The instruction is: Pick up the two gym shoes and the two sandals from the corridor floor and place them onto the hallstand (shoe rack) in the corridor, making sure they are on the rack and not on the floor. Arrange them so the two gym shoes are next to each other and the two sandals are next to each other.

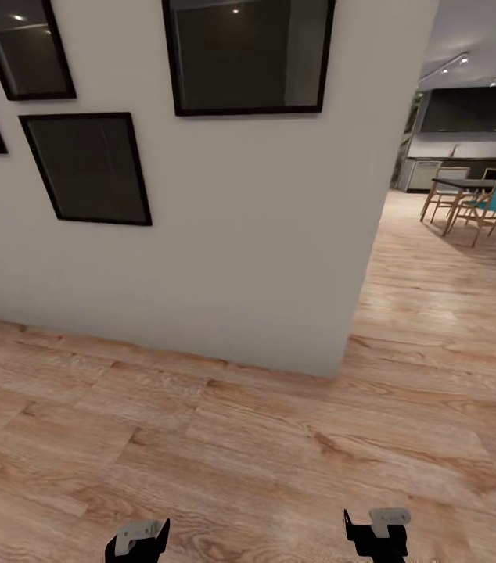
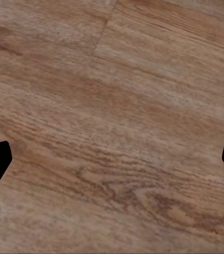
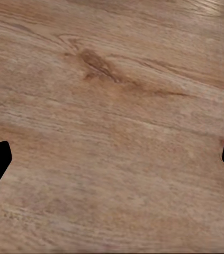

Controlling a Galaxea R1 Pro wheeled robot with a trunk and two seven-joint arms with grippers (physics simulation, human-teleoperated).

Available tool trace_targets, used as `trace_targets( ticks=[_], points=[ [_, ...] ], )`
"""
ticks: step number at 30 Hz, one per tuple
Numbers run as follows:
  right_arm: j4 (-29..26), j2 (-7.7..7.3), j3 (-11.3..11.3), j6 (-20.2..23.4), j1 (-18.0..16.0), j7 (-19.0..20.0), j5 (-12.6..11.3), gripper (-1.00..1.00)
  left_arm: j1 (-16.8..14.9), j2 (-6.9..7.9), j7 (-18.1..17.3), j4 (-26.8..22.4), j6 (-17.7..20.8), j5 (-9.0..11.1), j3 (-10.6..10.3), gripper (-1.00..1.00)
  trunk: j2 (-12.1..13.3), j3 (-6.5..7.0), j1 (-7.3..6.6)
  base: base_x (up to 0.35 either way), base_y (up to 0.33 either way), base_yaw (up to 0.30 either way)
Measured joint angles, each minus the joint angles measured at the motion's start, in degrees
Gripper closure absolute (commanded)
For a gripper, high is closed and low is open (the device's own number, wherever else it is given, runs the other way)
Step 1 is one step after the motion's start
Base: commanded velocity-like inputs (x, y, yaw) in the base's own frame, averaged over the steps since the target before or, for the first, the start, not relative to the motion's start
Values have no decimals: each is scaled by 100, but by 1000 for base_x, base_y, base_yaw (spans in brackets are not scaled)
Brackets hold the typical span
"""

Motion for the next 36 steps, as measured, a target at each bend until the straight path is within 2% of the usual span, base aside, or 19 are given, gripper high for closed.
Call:
trace_targets(
  ticks=[12,20,36],
  points=[
    [-1,0,-3,1,1,2,-1,-100,0,0,0,1,3,-1,0,-100,0,0,1,-40,58,-265],
    [-1,0,-2,2,1,3,-1,-100,-1,0,0,4,3,8,0,-100,0,0,0,-14,279,-265],
    [-1,1,-4,2,1,3,-1,-100,0,0,0,1,2,17,0,-100,0,0,-1,129,311,-265]
  ],
)
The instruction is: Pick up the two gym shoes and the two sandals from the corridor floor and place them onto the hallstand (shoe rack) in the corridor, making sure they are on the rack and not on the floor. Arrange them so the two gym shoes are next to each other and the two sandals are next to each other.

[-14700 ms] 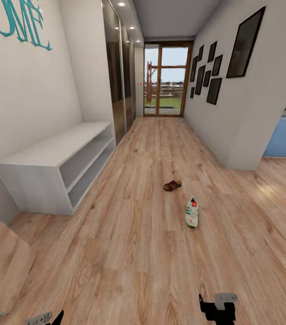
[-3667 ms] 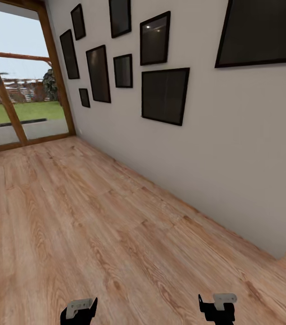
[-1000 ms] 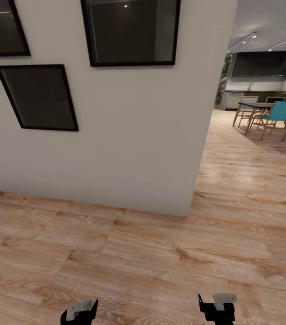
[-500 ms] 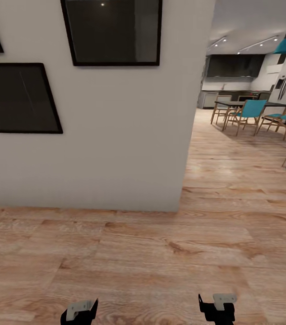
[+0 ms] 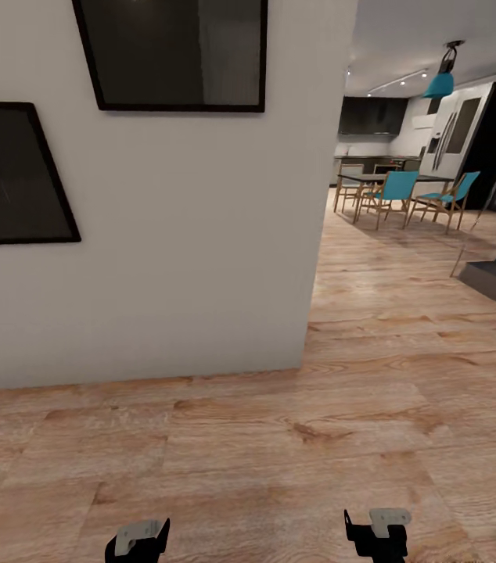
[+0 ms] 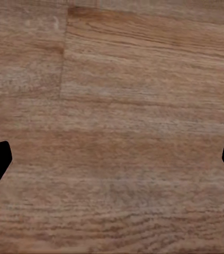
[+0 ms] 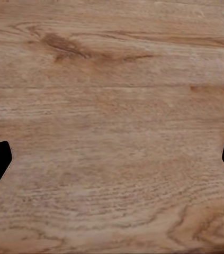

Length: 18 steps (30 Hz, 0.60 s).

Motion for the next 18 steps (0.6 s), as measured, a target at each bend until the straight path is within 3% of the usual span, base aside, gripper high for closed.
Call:
trace_targets(
  ticks=[7,18],
  points=[
    [0,0,2,-2,0,-2,0,-100,0,0,0,0,-2,-10,0,-100,0,0,1,55,216,-265],
    [1,-1,4,-2,-1,-3,1,-100,0,0,0,5,-2,-19,0,-100,0,0,1,5,22,-265]
  ],
)
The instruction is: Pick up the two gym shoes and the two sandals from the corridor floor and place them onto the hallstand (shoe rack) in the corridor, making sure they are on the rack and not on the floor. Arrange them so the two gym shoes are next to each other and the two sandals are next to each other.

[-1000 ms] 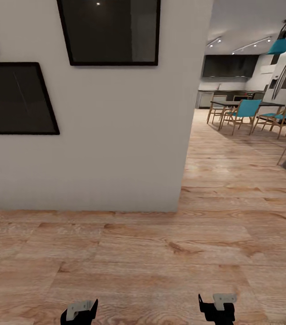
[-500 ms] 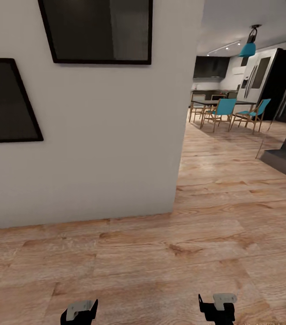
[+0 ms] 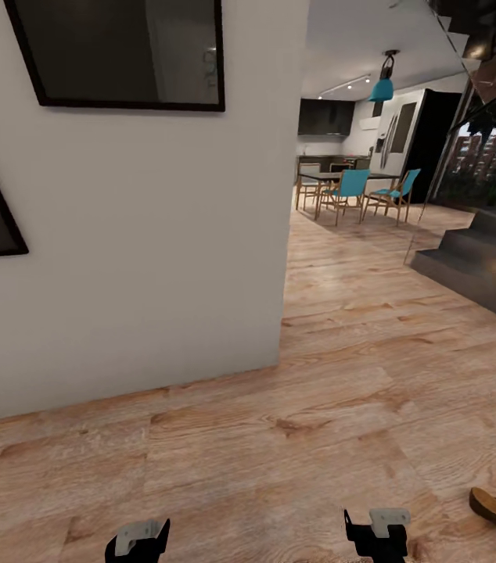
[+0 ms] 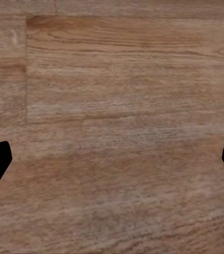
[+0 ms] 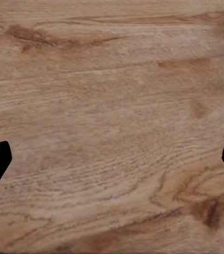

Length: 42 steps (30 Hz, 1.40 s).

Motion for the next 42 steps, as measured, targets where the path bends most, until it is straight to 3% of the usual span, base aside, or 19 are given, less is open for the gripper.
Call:
trace_targets(
  ticks=[42],
  points=[
    [0,0,-2,0,0,0,0,-100,0,0,0,2,3,-16,0,-100,0,0,0,0,0,-265]
  ],
)
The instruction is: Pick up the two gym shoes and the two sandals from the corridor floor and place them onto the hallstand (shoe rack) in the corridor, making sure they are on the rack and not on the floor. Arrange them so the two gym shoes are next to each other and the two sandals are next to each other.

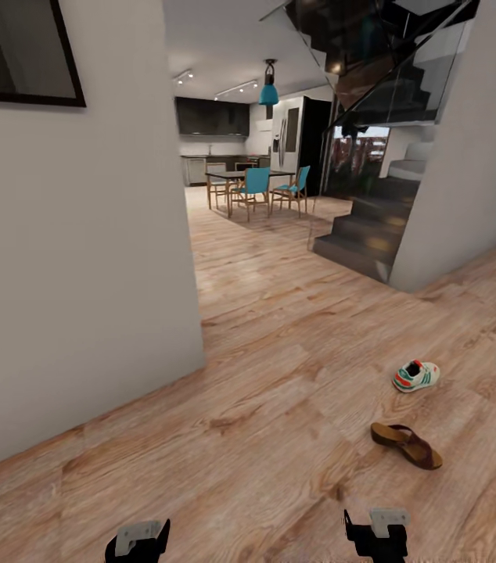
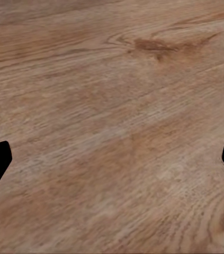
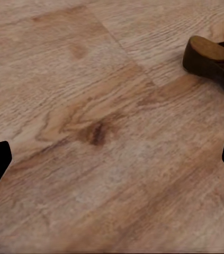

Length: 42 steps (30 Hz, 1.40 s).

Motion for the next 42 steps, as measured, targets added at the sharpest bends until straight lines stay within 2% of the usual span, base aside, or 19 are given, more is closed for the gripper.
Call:
trace_targets(
  ticks=[42],
  points=[
    [-9,1,-7,-1,0,1,-1,-100,-1,0,0,0,0,0,0,-100,0,-16,0,0,0,-265]
  ],
)
